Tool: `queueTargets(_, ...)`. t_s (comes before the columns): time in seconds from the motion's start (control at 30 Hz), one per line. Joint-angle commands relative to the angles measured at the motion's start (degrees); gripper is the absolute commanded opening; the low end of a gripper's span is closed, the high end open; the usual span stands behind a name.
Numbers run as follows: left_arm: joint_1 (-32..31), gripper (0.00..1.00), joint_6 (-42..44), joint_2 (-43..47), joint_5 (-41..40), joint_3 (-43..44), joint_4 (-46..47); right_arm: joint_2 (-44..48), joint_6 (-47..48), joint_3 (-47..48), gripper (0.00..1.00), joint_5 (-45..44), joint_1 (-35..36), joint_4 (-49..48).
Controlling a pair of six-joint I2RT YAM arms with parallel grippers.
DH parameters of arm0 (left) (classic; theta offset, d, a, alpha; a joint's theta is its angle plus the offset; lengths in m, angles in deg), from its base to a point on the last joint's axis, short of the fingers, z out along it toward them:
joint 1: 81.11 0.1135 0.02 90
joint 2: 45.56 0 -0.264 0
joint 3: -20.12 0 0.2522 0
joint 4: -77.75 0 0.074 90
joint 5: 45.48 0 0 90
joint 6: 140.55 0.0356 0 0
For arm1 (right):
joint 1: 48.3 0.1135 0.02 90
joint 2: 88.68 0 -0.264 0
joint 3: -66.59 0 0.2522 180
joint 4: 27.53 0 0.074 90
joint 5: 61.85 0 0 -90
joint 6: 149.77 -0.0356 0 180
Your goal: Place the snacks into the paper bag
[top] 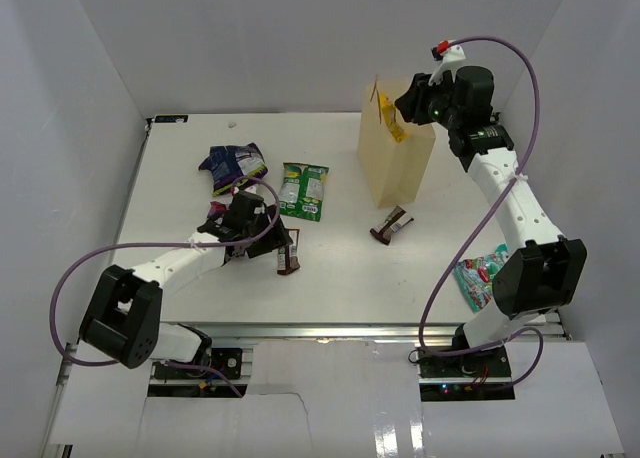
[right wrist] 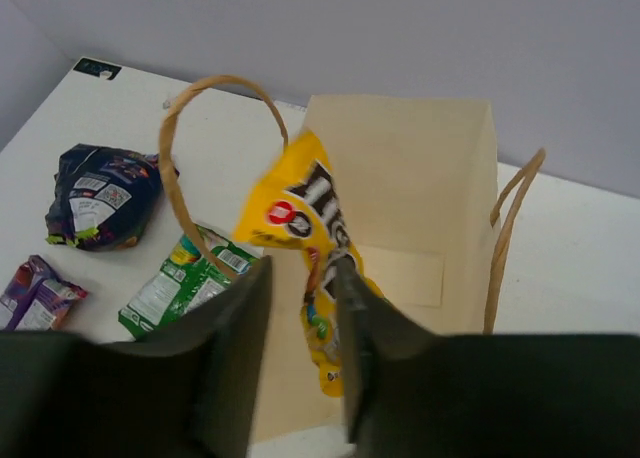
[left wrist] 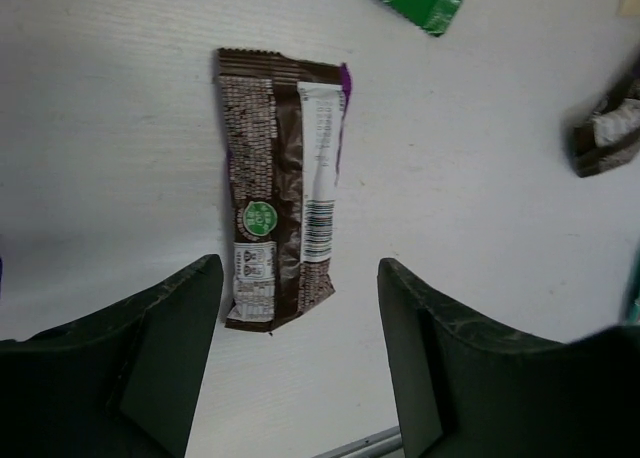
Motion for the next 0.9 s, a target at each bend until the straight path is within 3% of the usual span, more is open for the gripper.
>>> queueTargets(0.0, -2.86, 0.72, -0.65, -1.64, -9.90, 3.80, -5.61, 1.75, -1.79, -0.32, 0.45, -2.01, -0.30, -4.20)
queueTargets(0.1, -4.71, 0.67, -0.39, -4.71, -13.42, 5.39, -7.99, 3.50, 0.66, -1.56, 0.70, 0.35, -0.21, -4.64)
queueTargets(0.17, -5.94, 0.66, 0.14, -7.52, -14.56, 7.41, -8.61, 5.96, 3.30, -3.23, 0.79, 5.86, -0.30, -4.82)
queueTargets(0.27, -7.87, 0.64, 0.75, -10.07, -15.53, 9.96, -9.41, 10.61, 14.01, -7.79, 0.84, 19.29, -0.65, -4.30)
queueTargets(0.37, -9.46, 0.63, 1.02, -13.50, -16.76, 12.59, -10.98, 15.19, 18.87, -13.77, 0.85, 25.48, -0.82, -3.42)
queueTargets(0.53, -11.75, 0.58, 1.28, -20.53, -21.42, 17.16, -17.05, 21.51, 21.86, -21.42, 0.86, 27.88, -1.26, -2.10)
queueTargets(0.67, -13.94, 0.35, 1.46, -23.18, -23.88, 19.98, -19.43, 25.03, 24.49, -25.38, 0.86, 29.02, -1.70, -0.78)
queueTargets(0.7, -14.30, 0.25, 1.72, -23.18, -24.93, 20.85, -19.69, 26.17, 24.76, -26.34, 0.86, 29.02, -1.96, -0.52)
queueTargets(0.87, -16.49, 0.13, 3.39, -19.15, -25.74, 24.11, -19.69, 28.81, 25.99, -28.37, 0.86, 28.76, -3.37, 0.98)
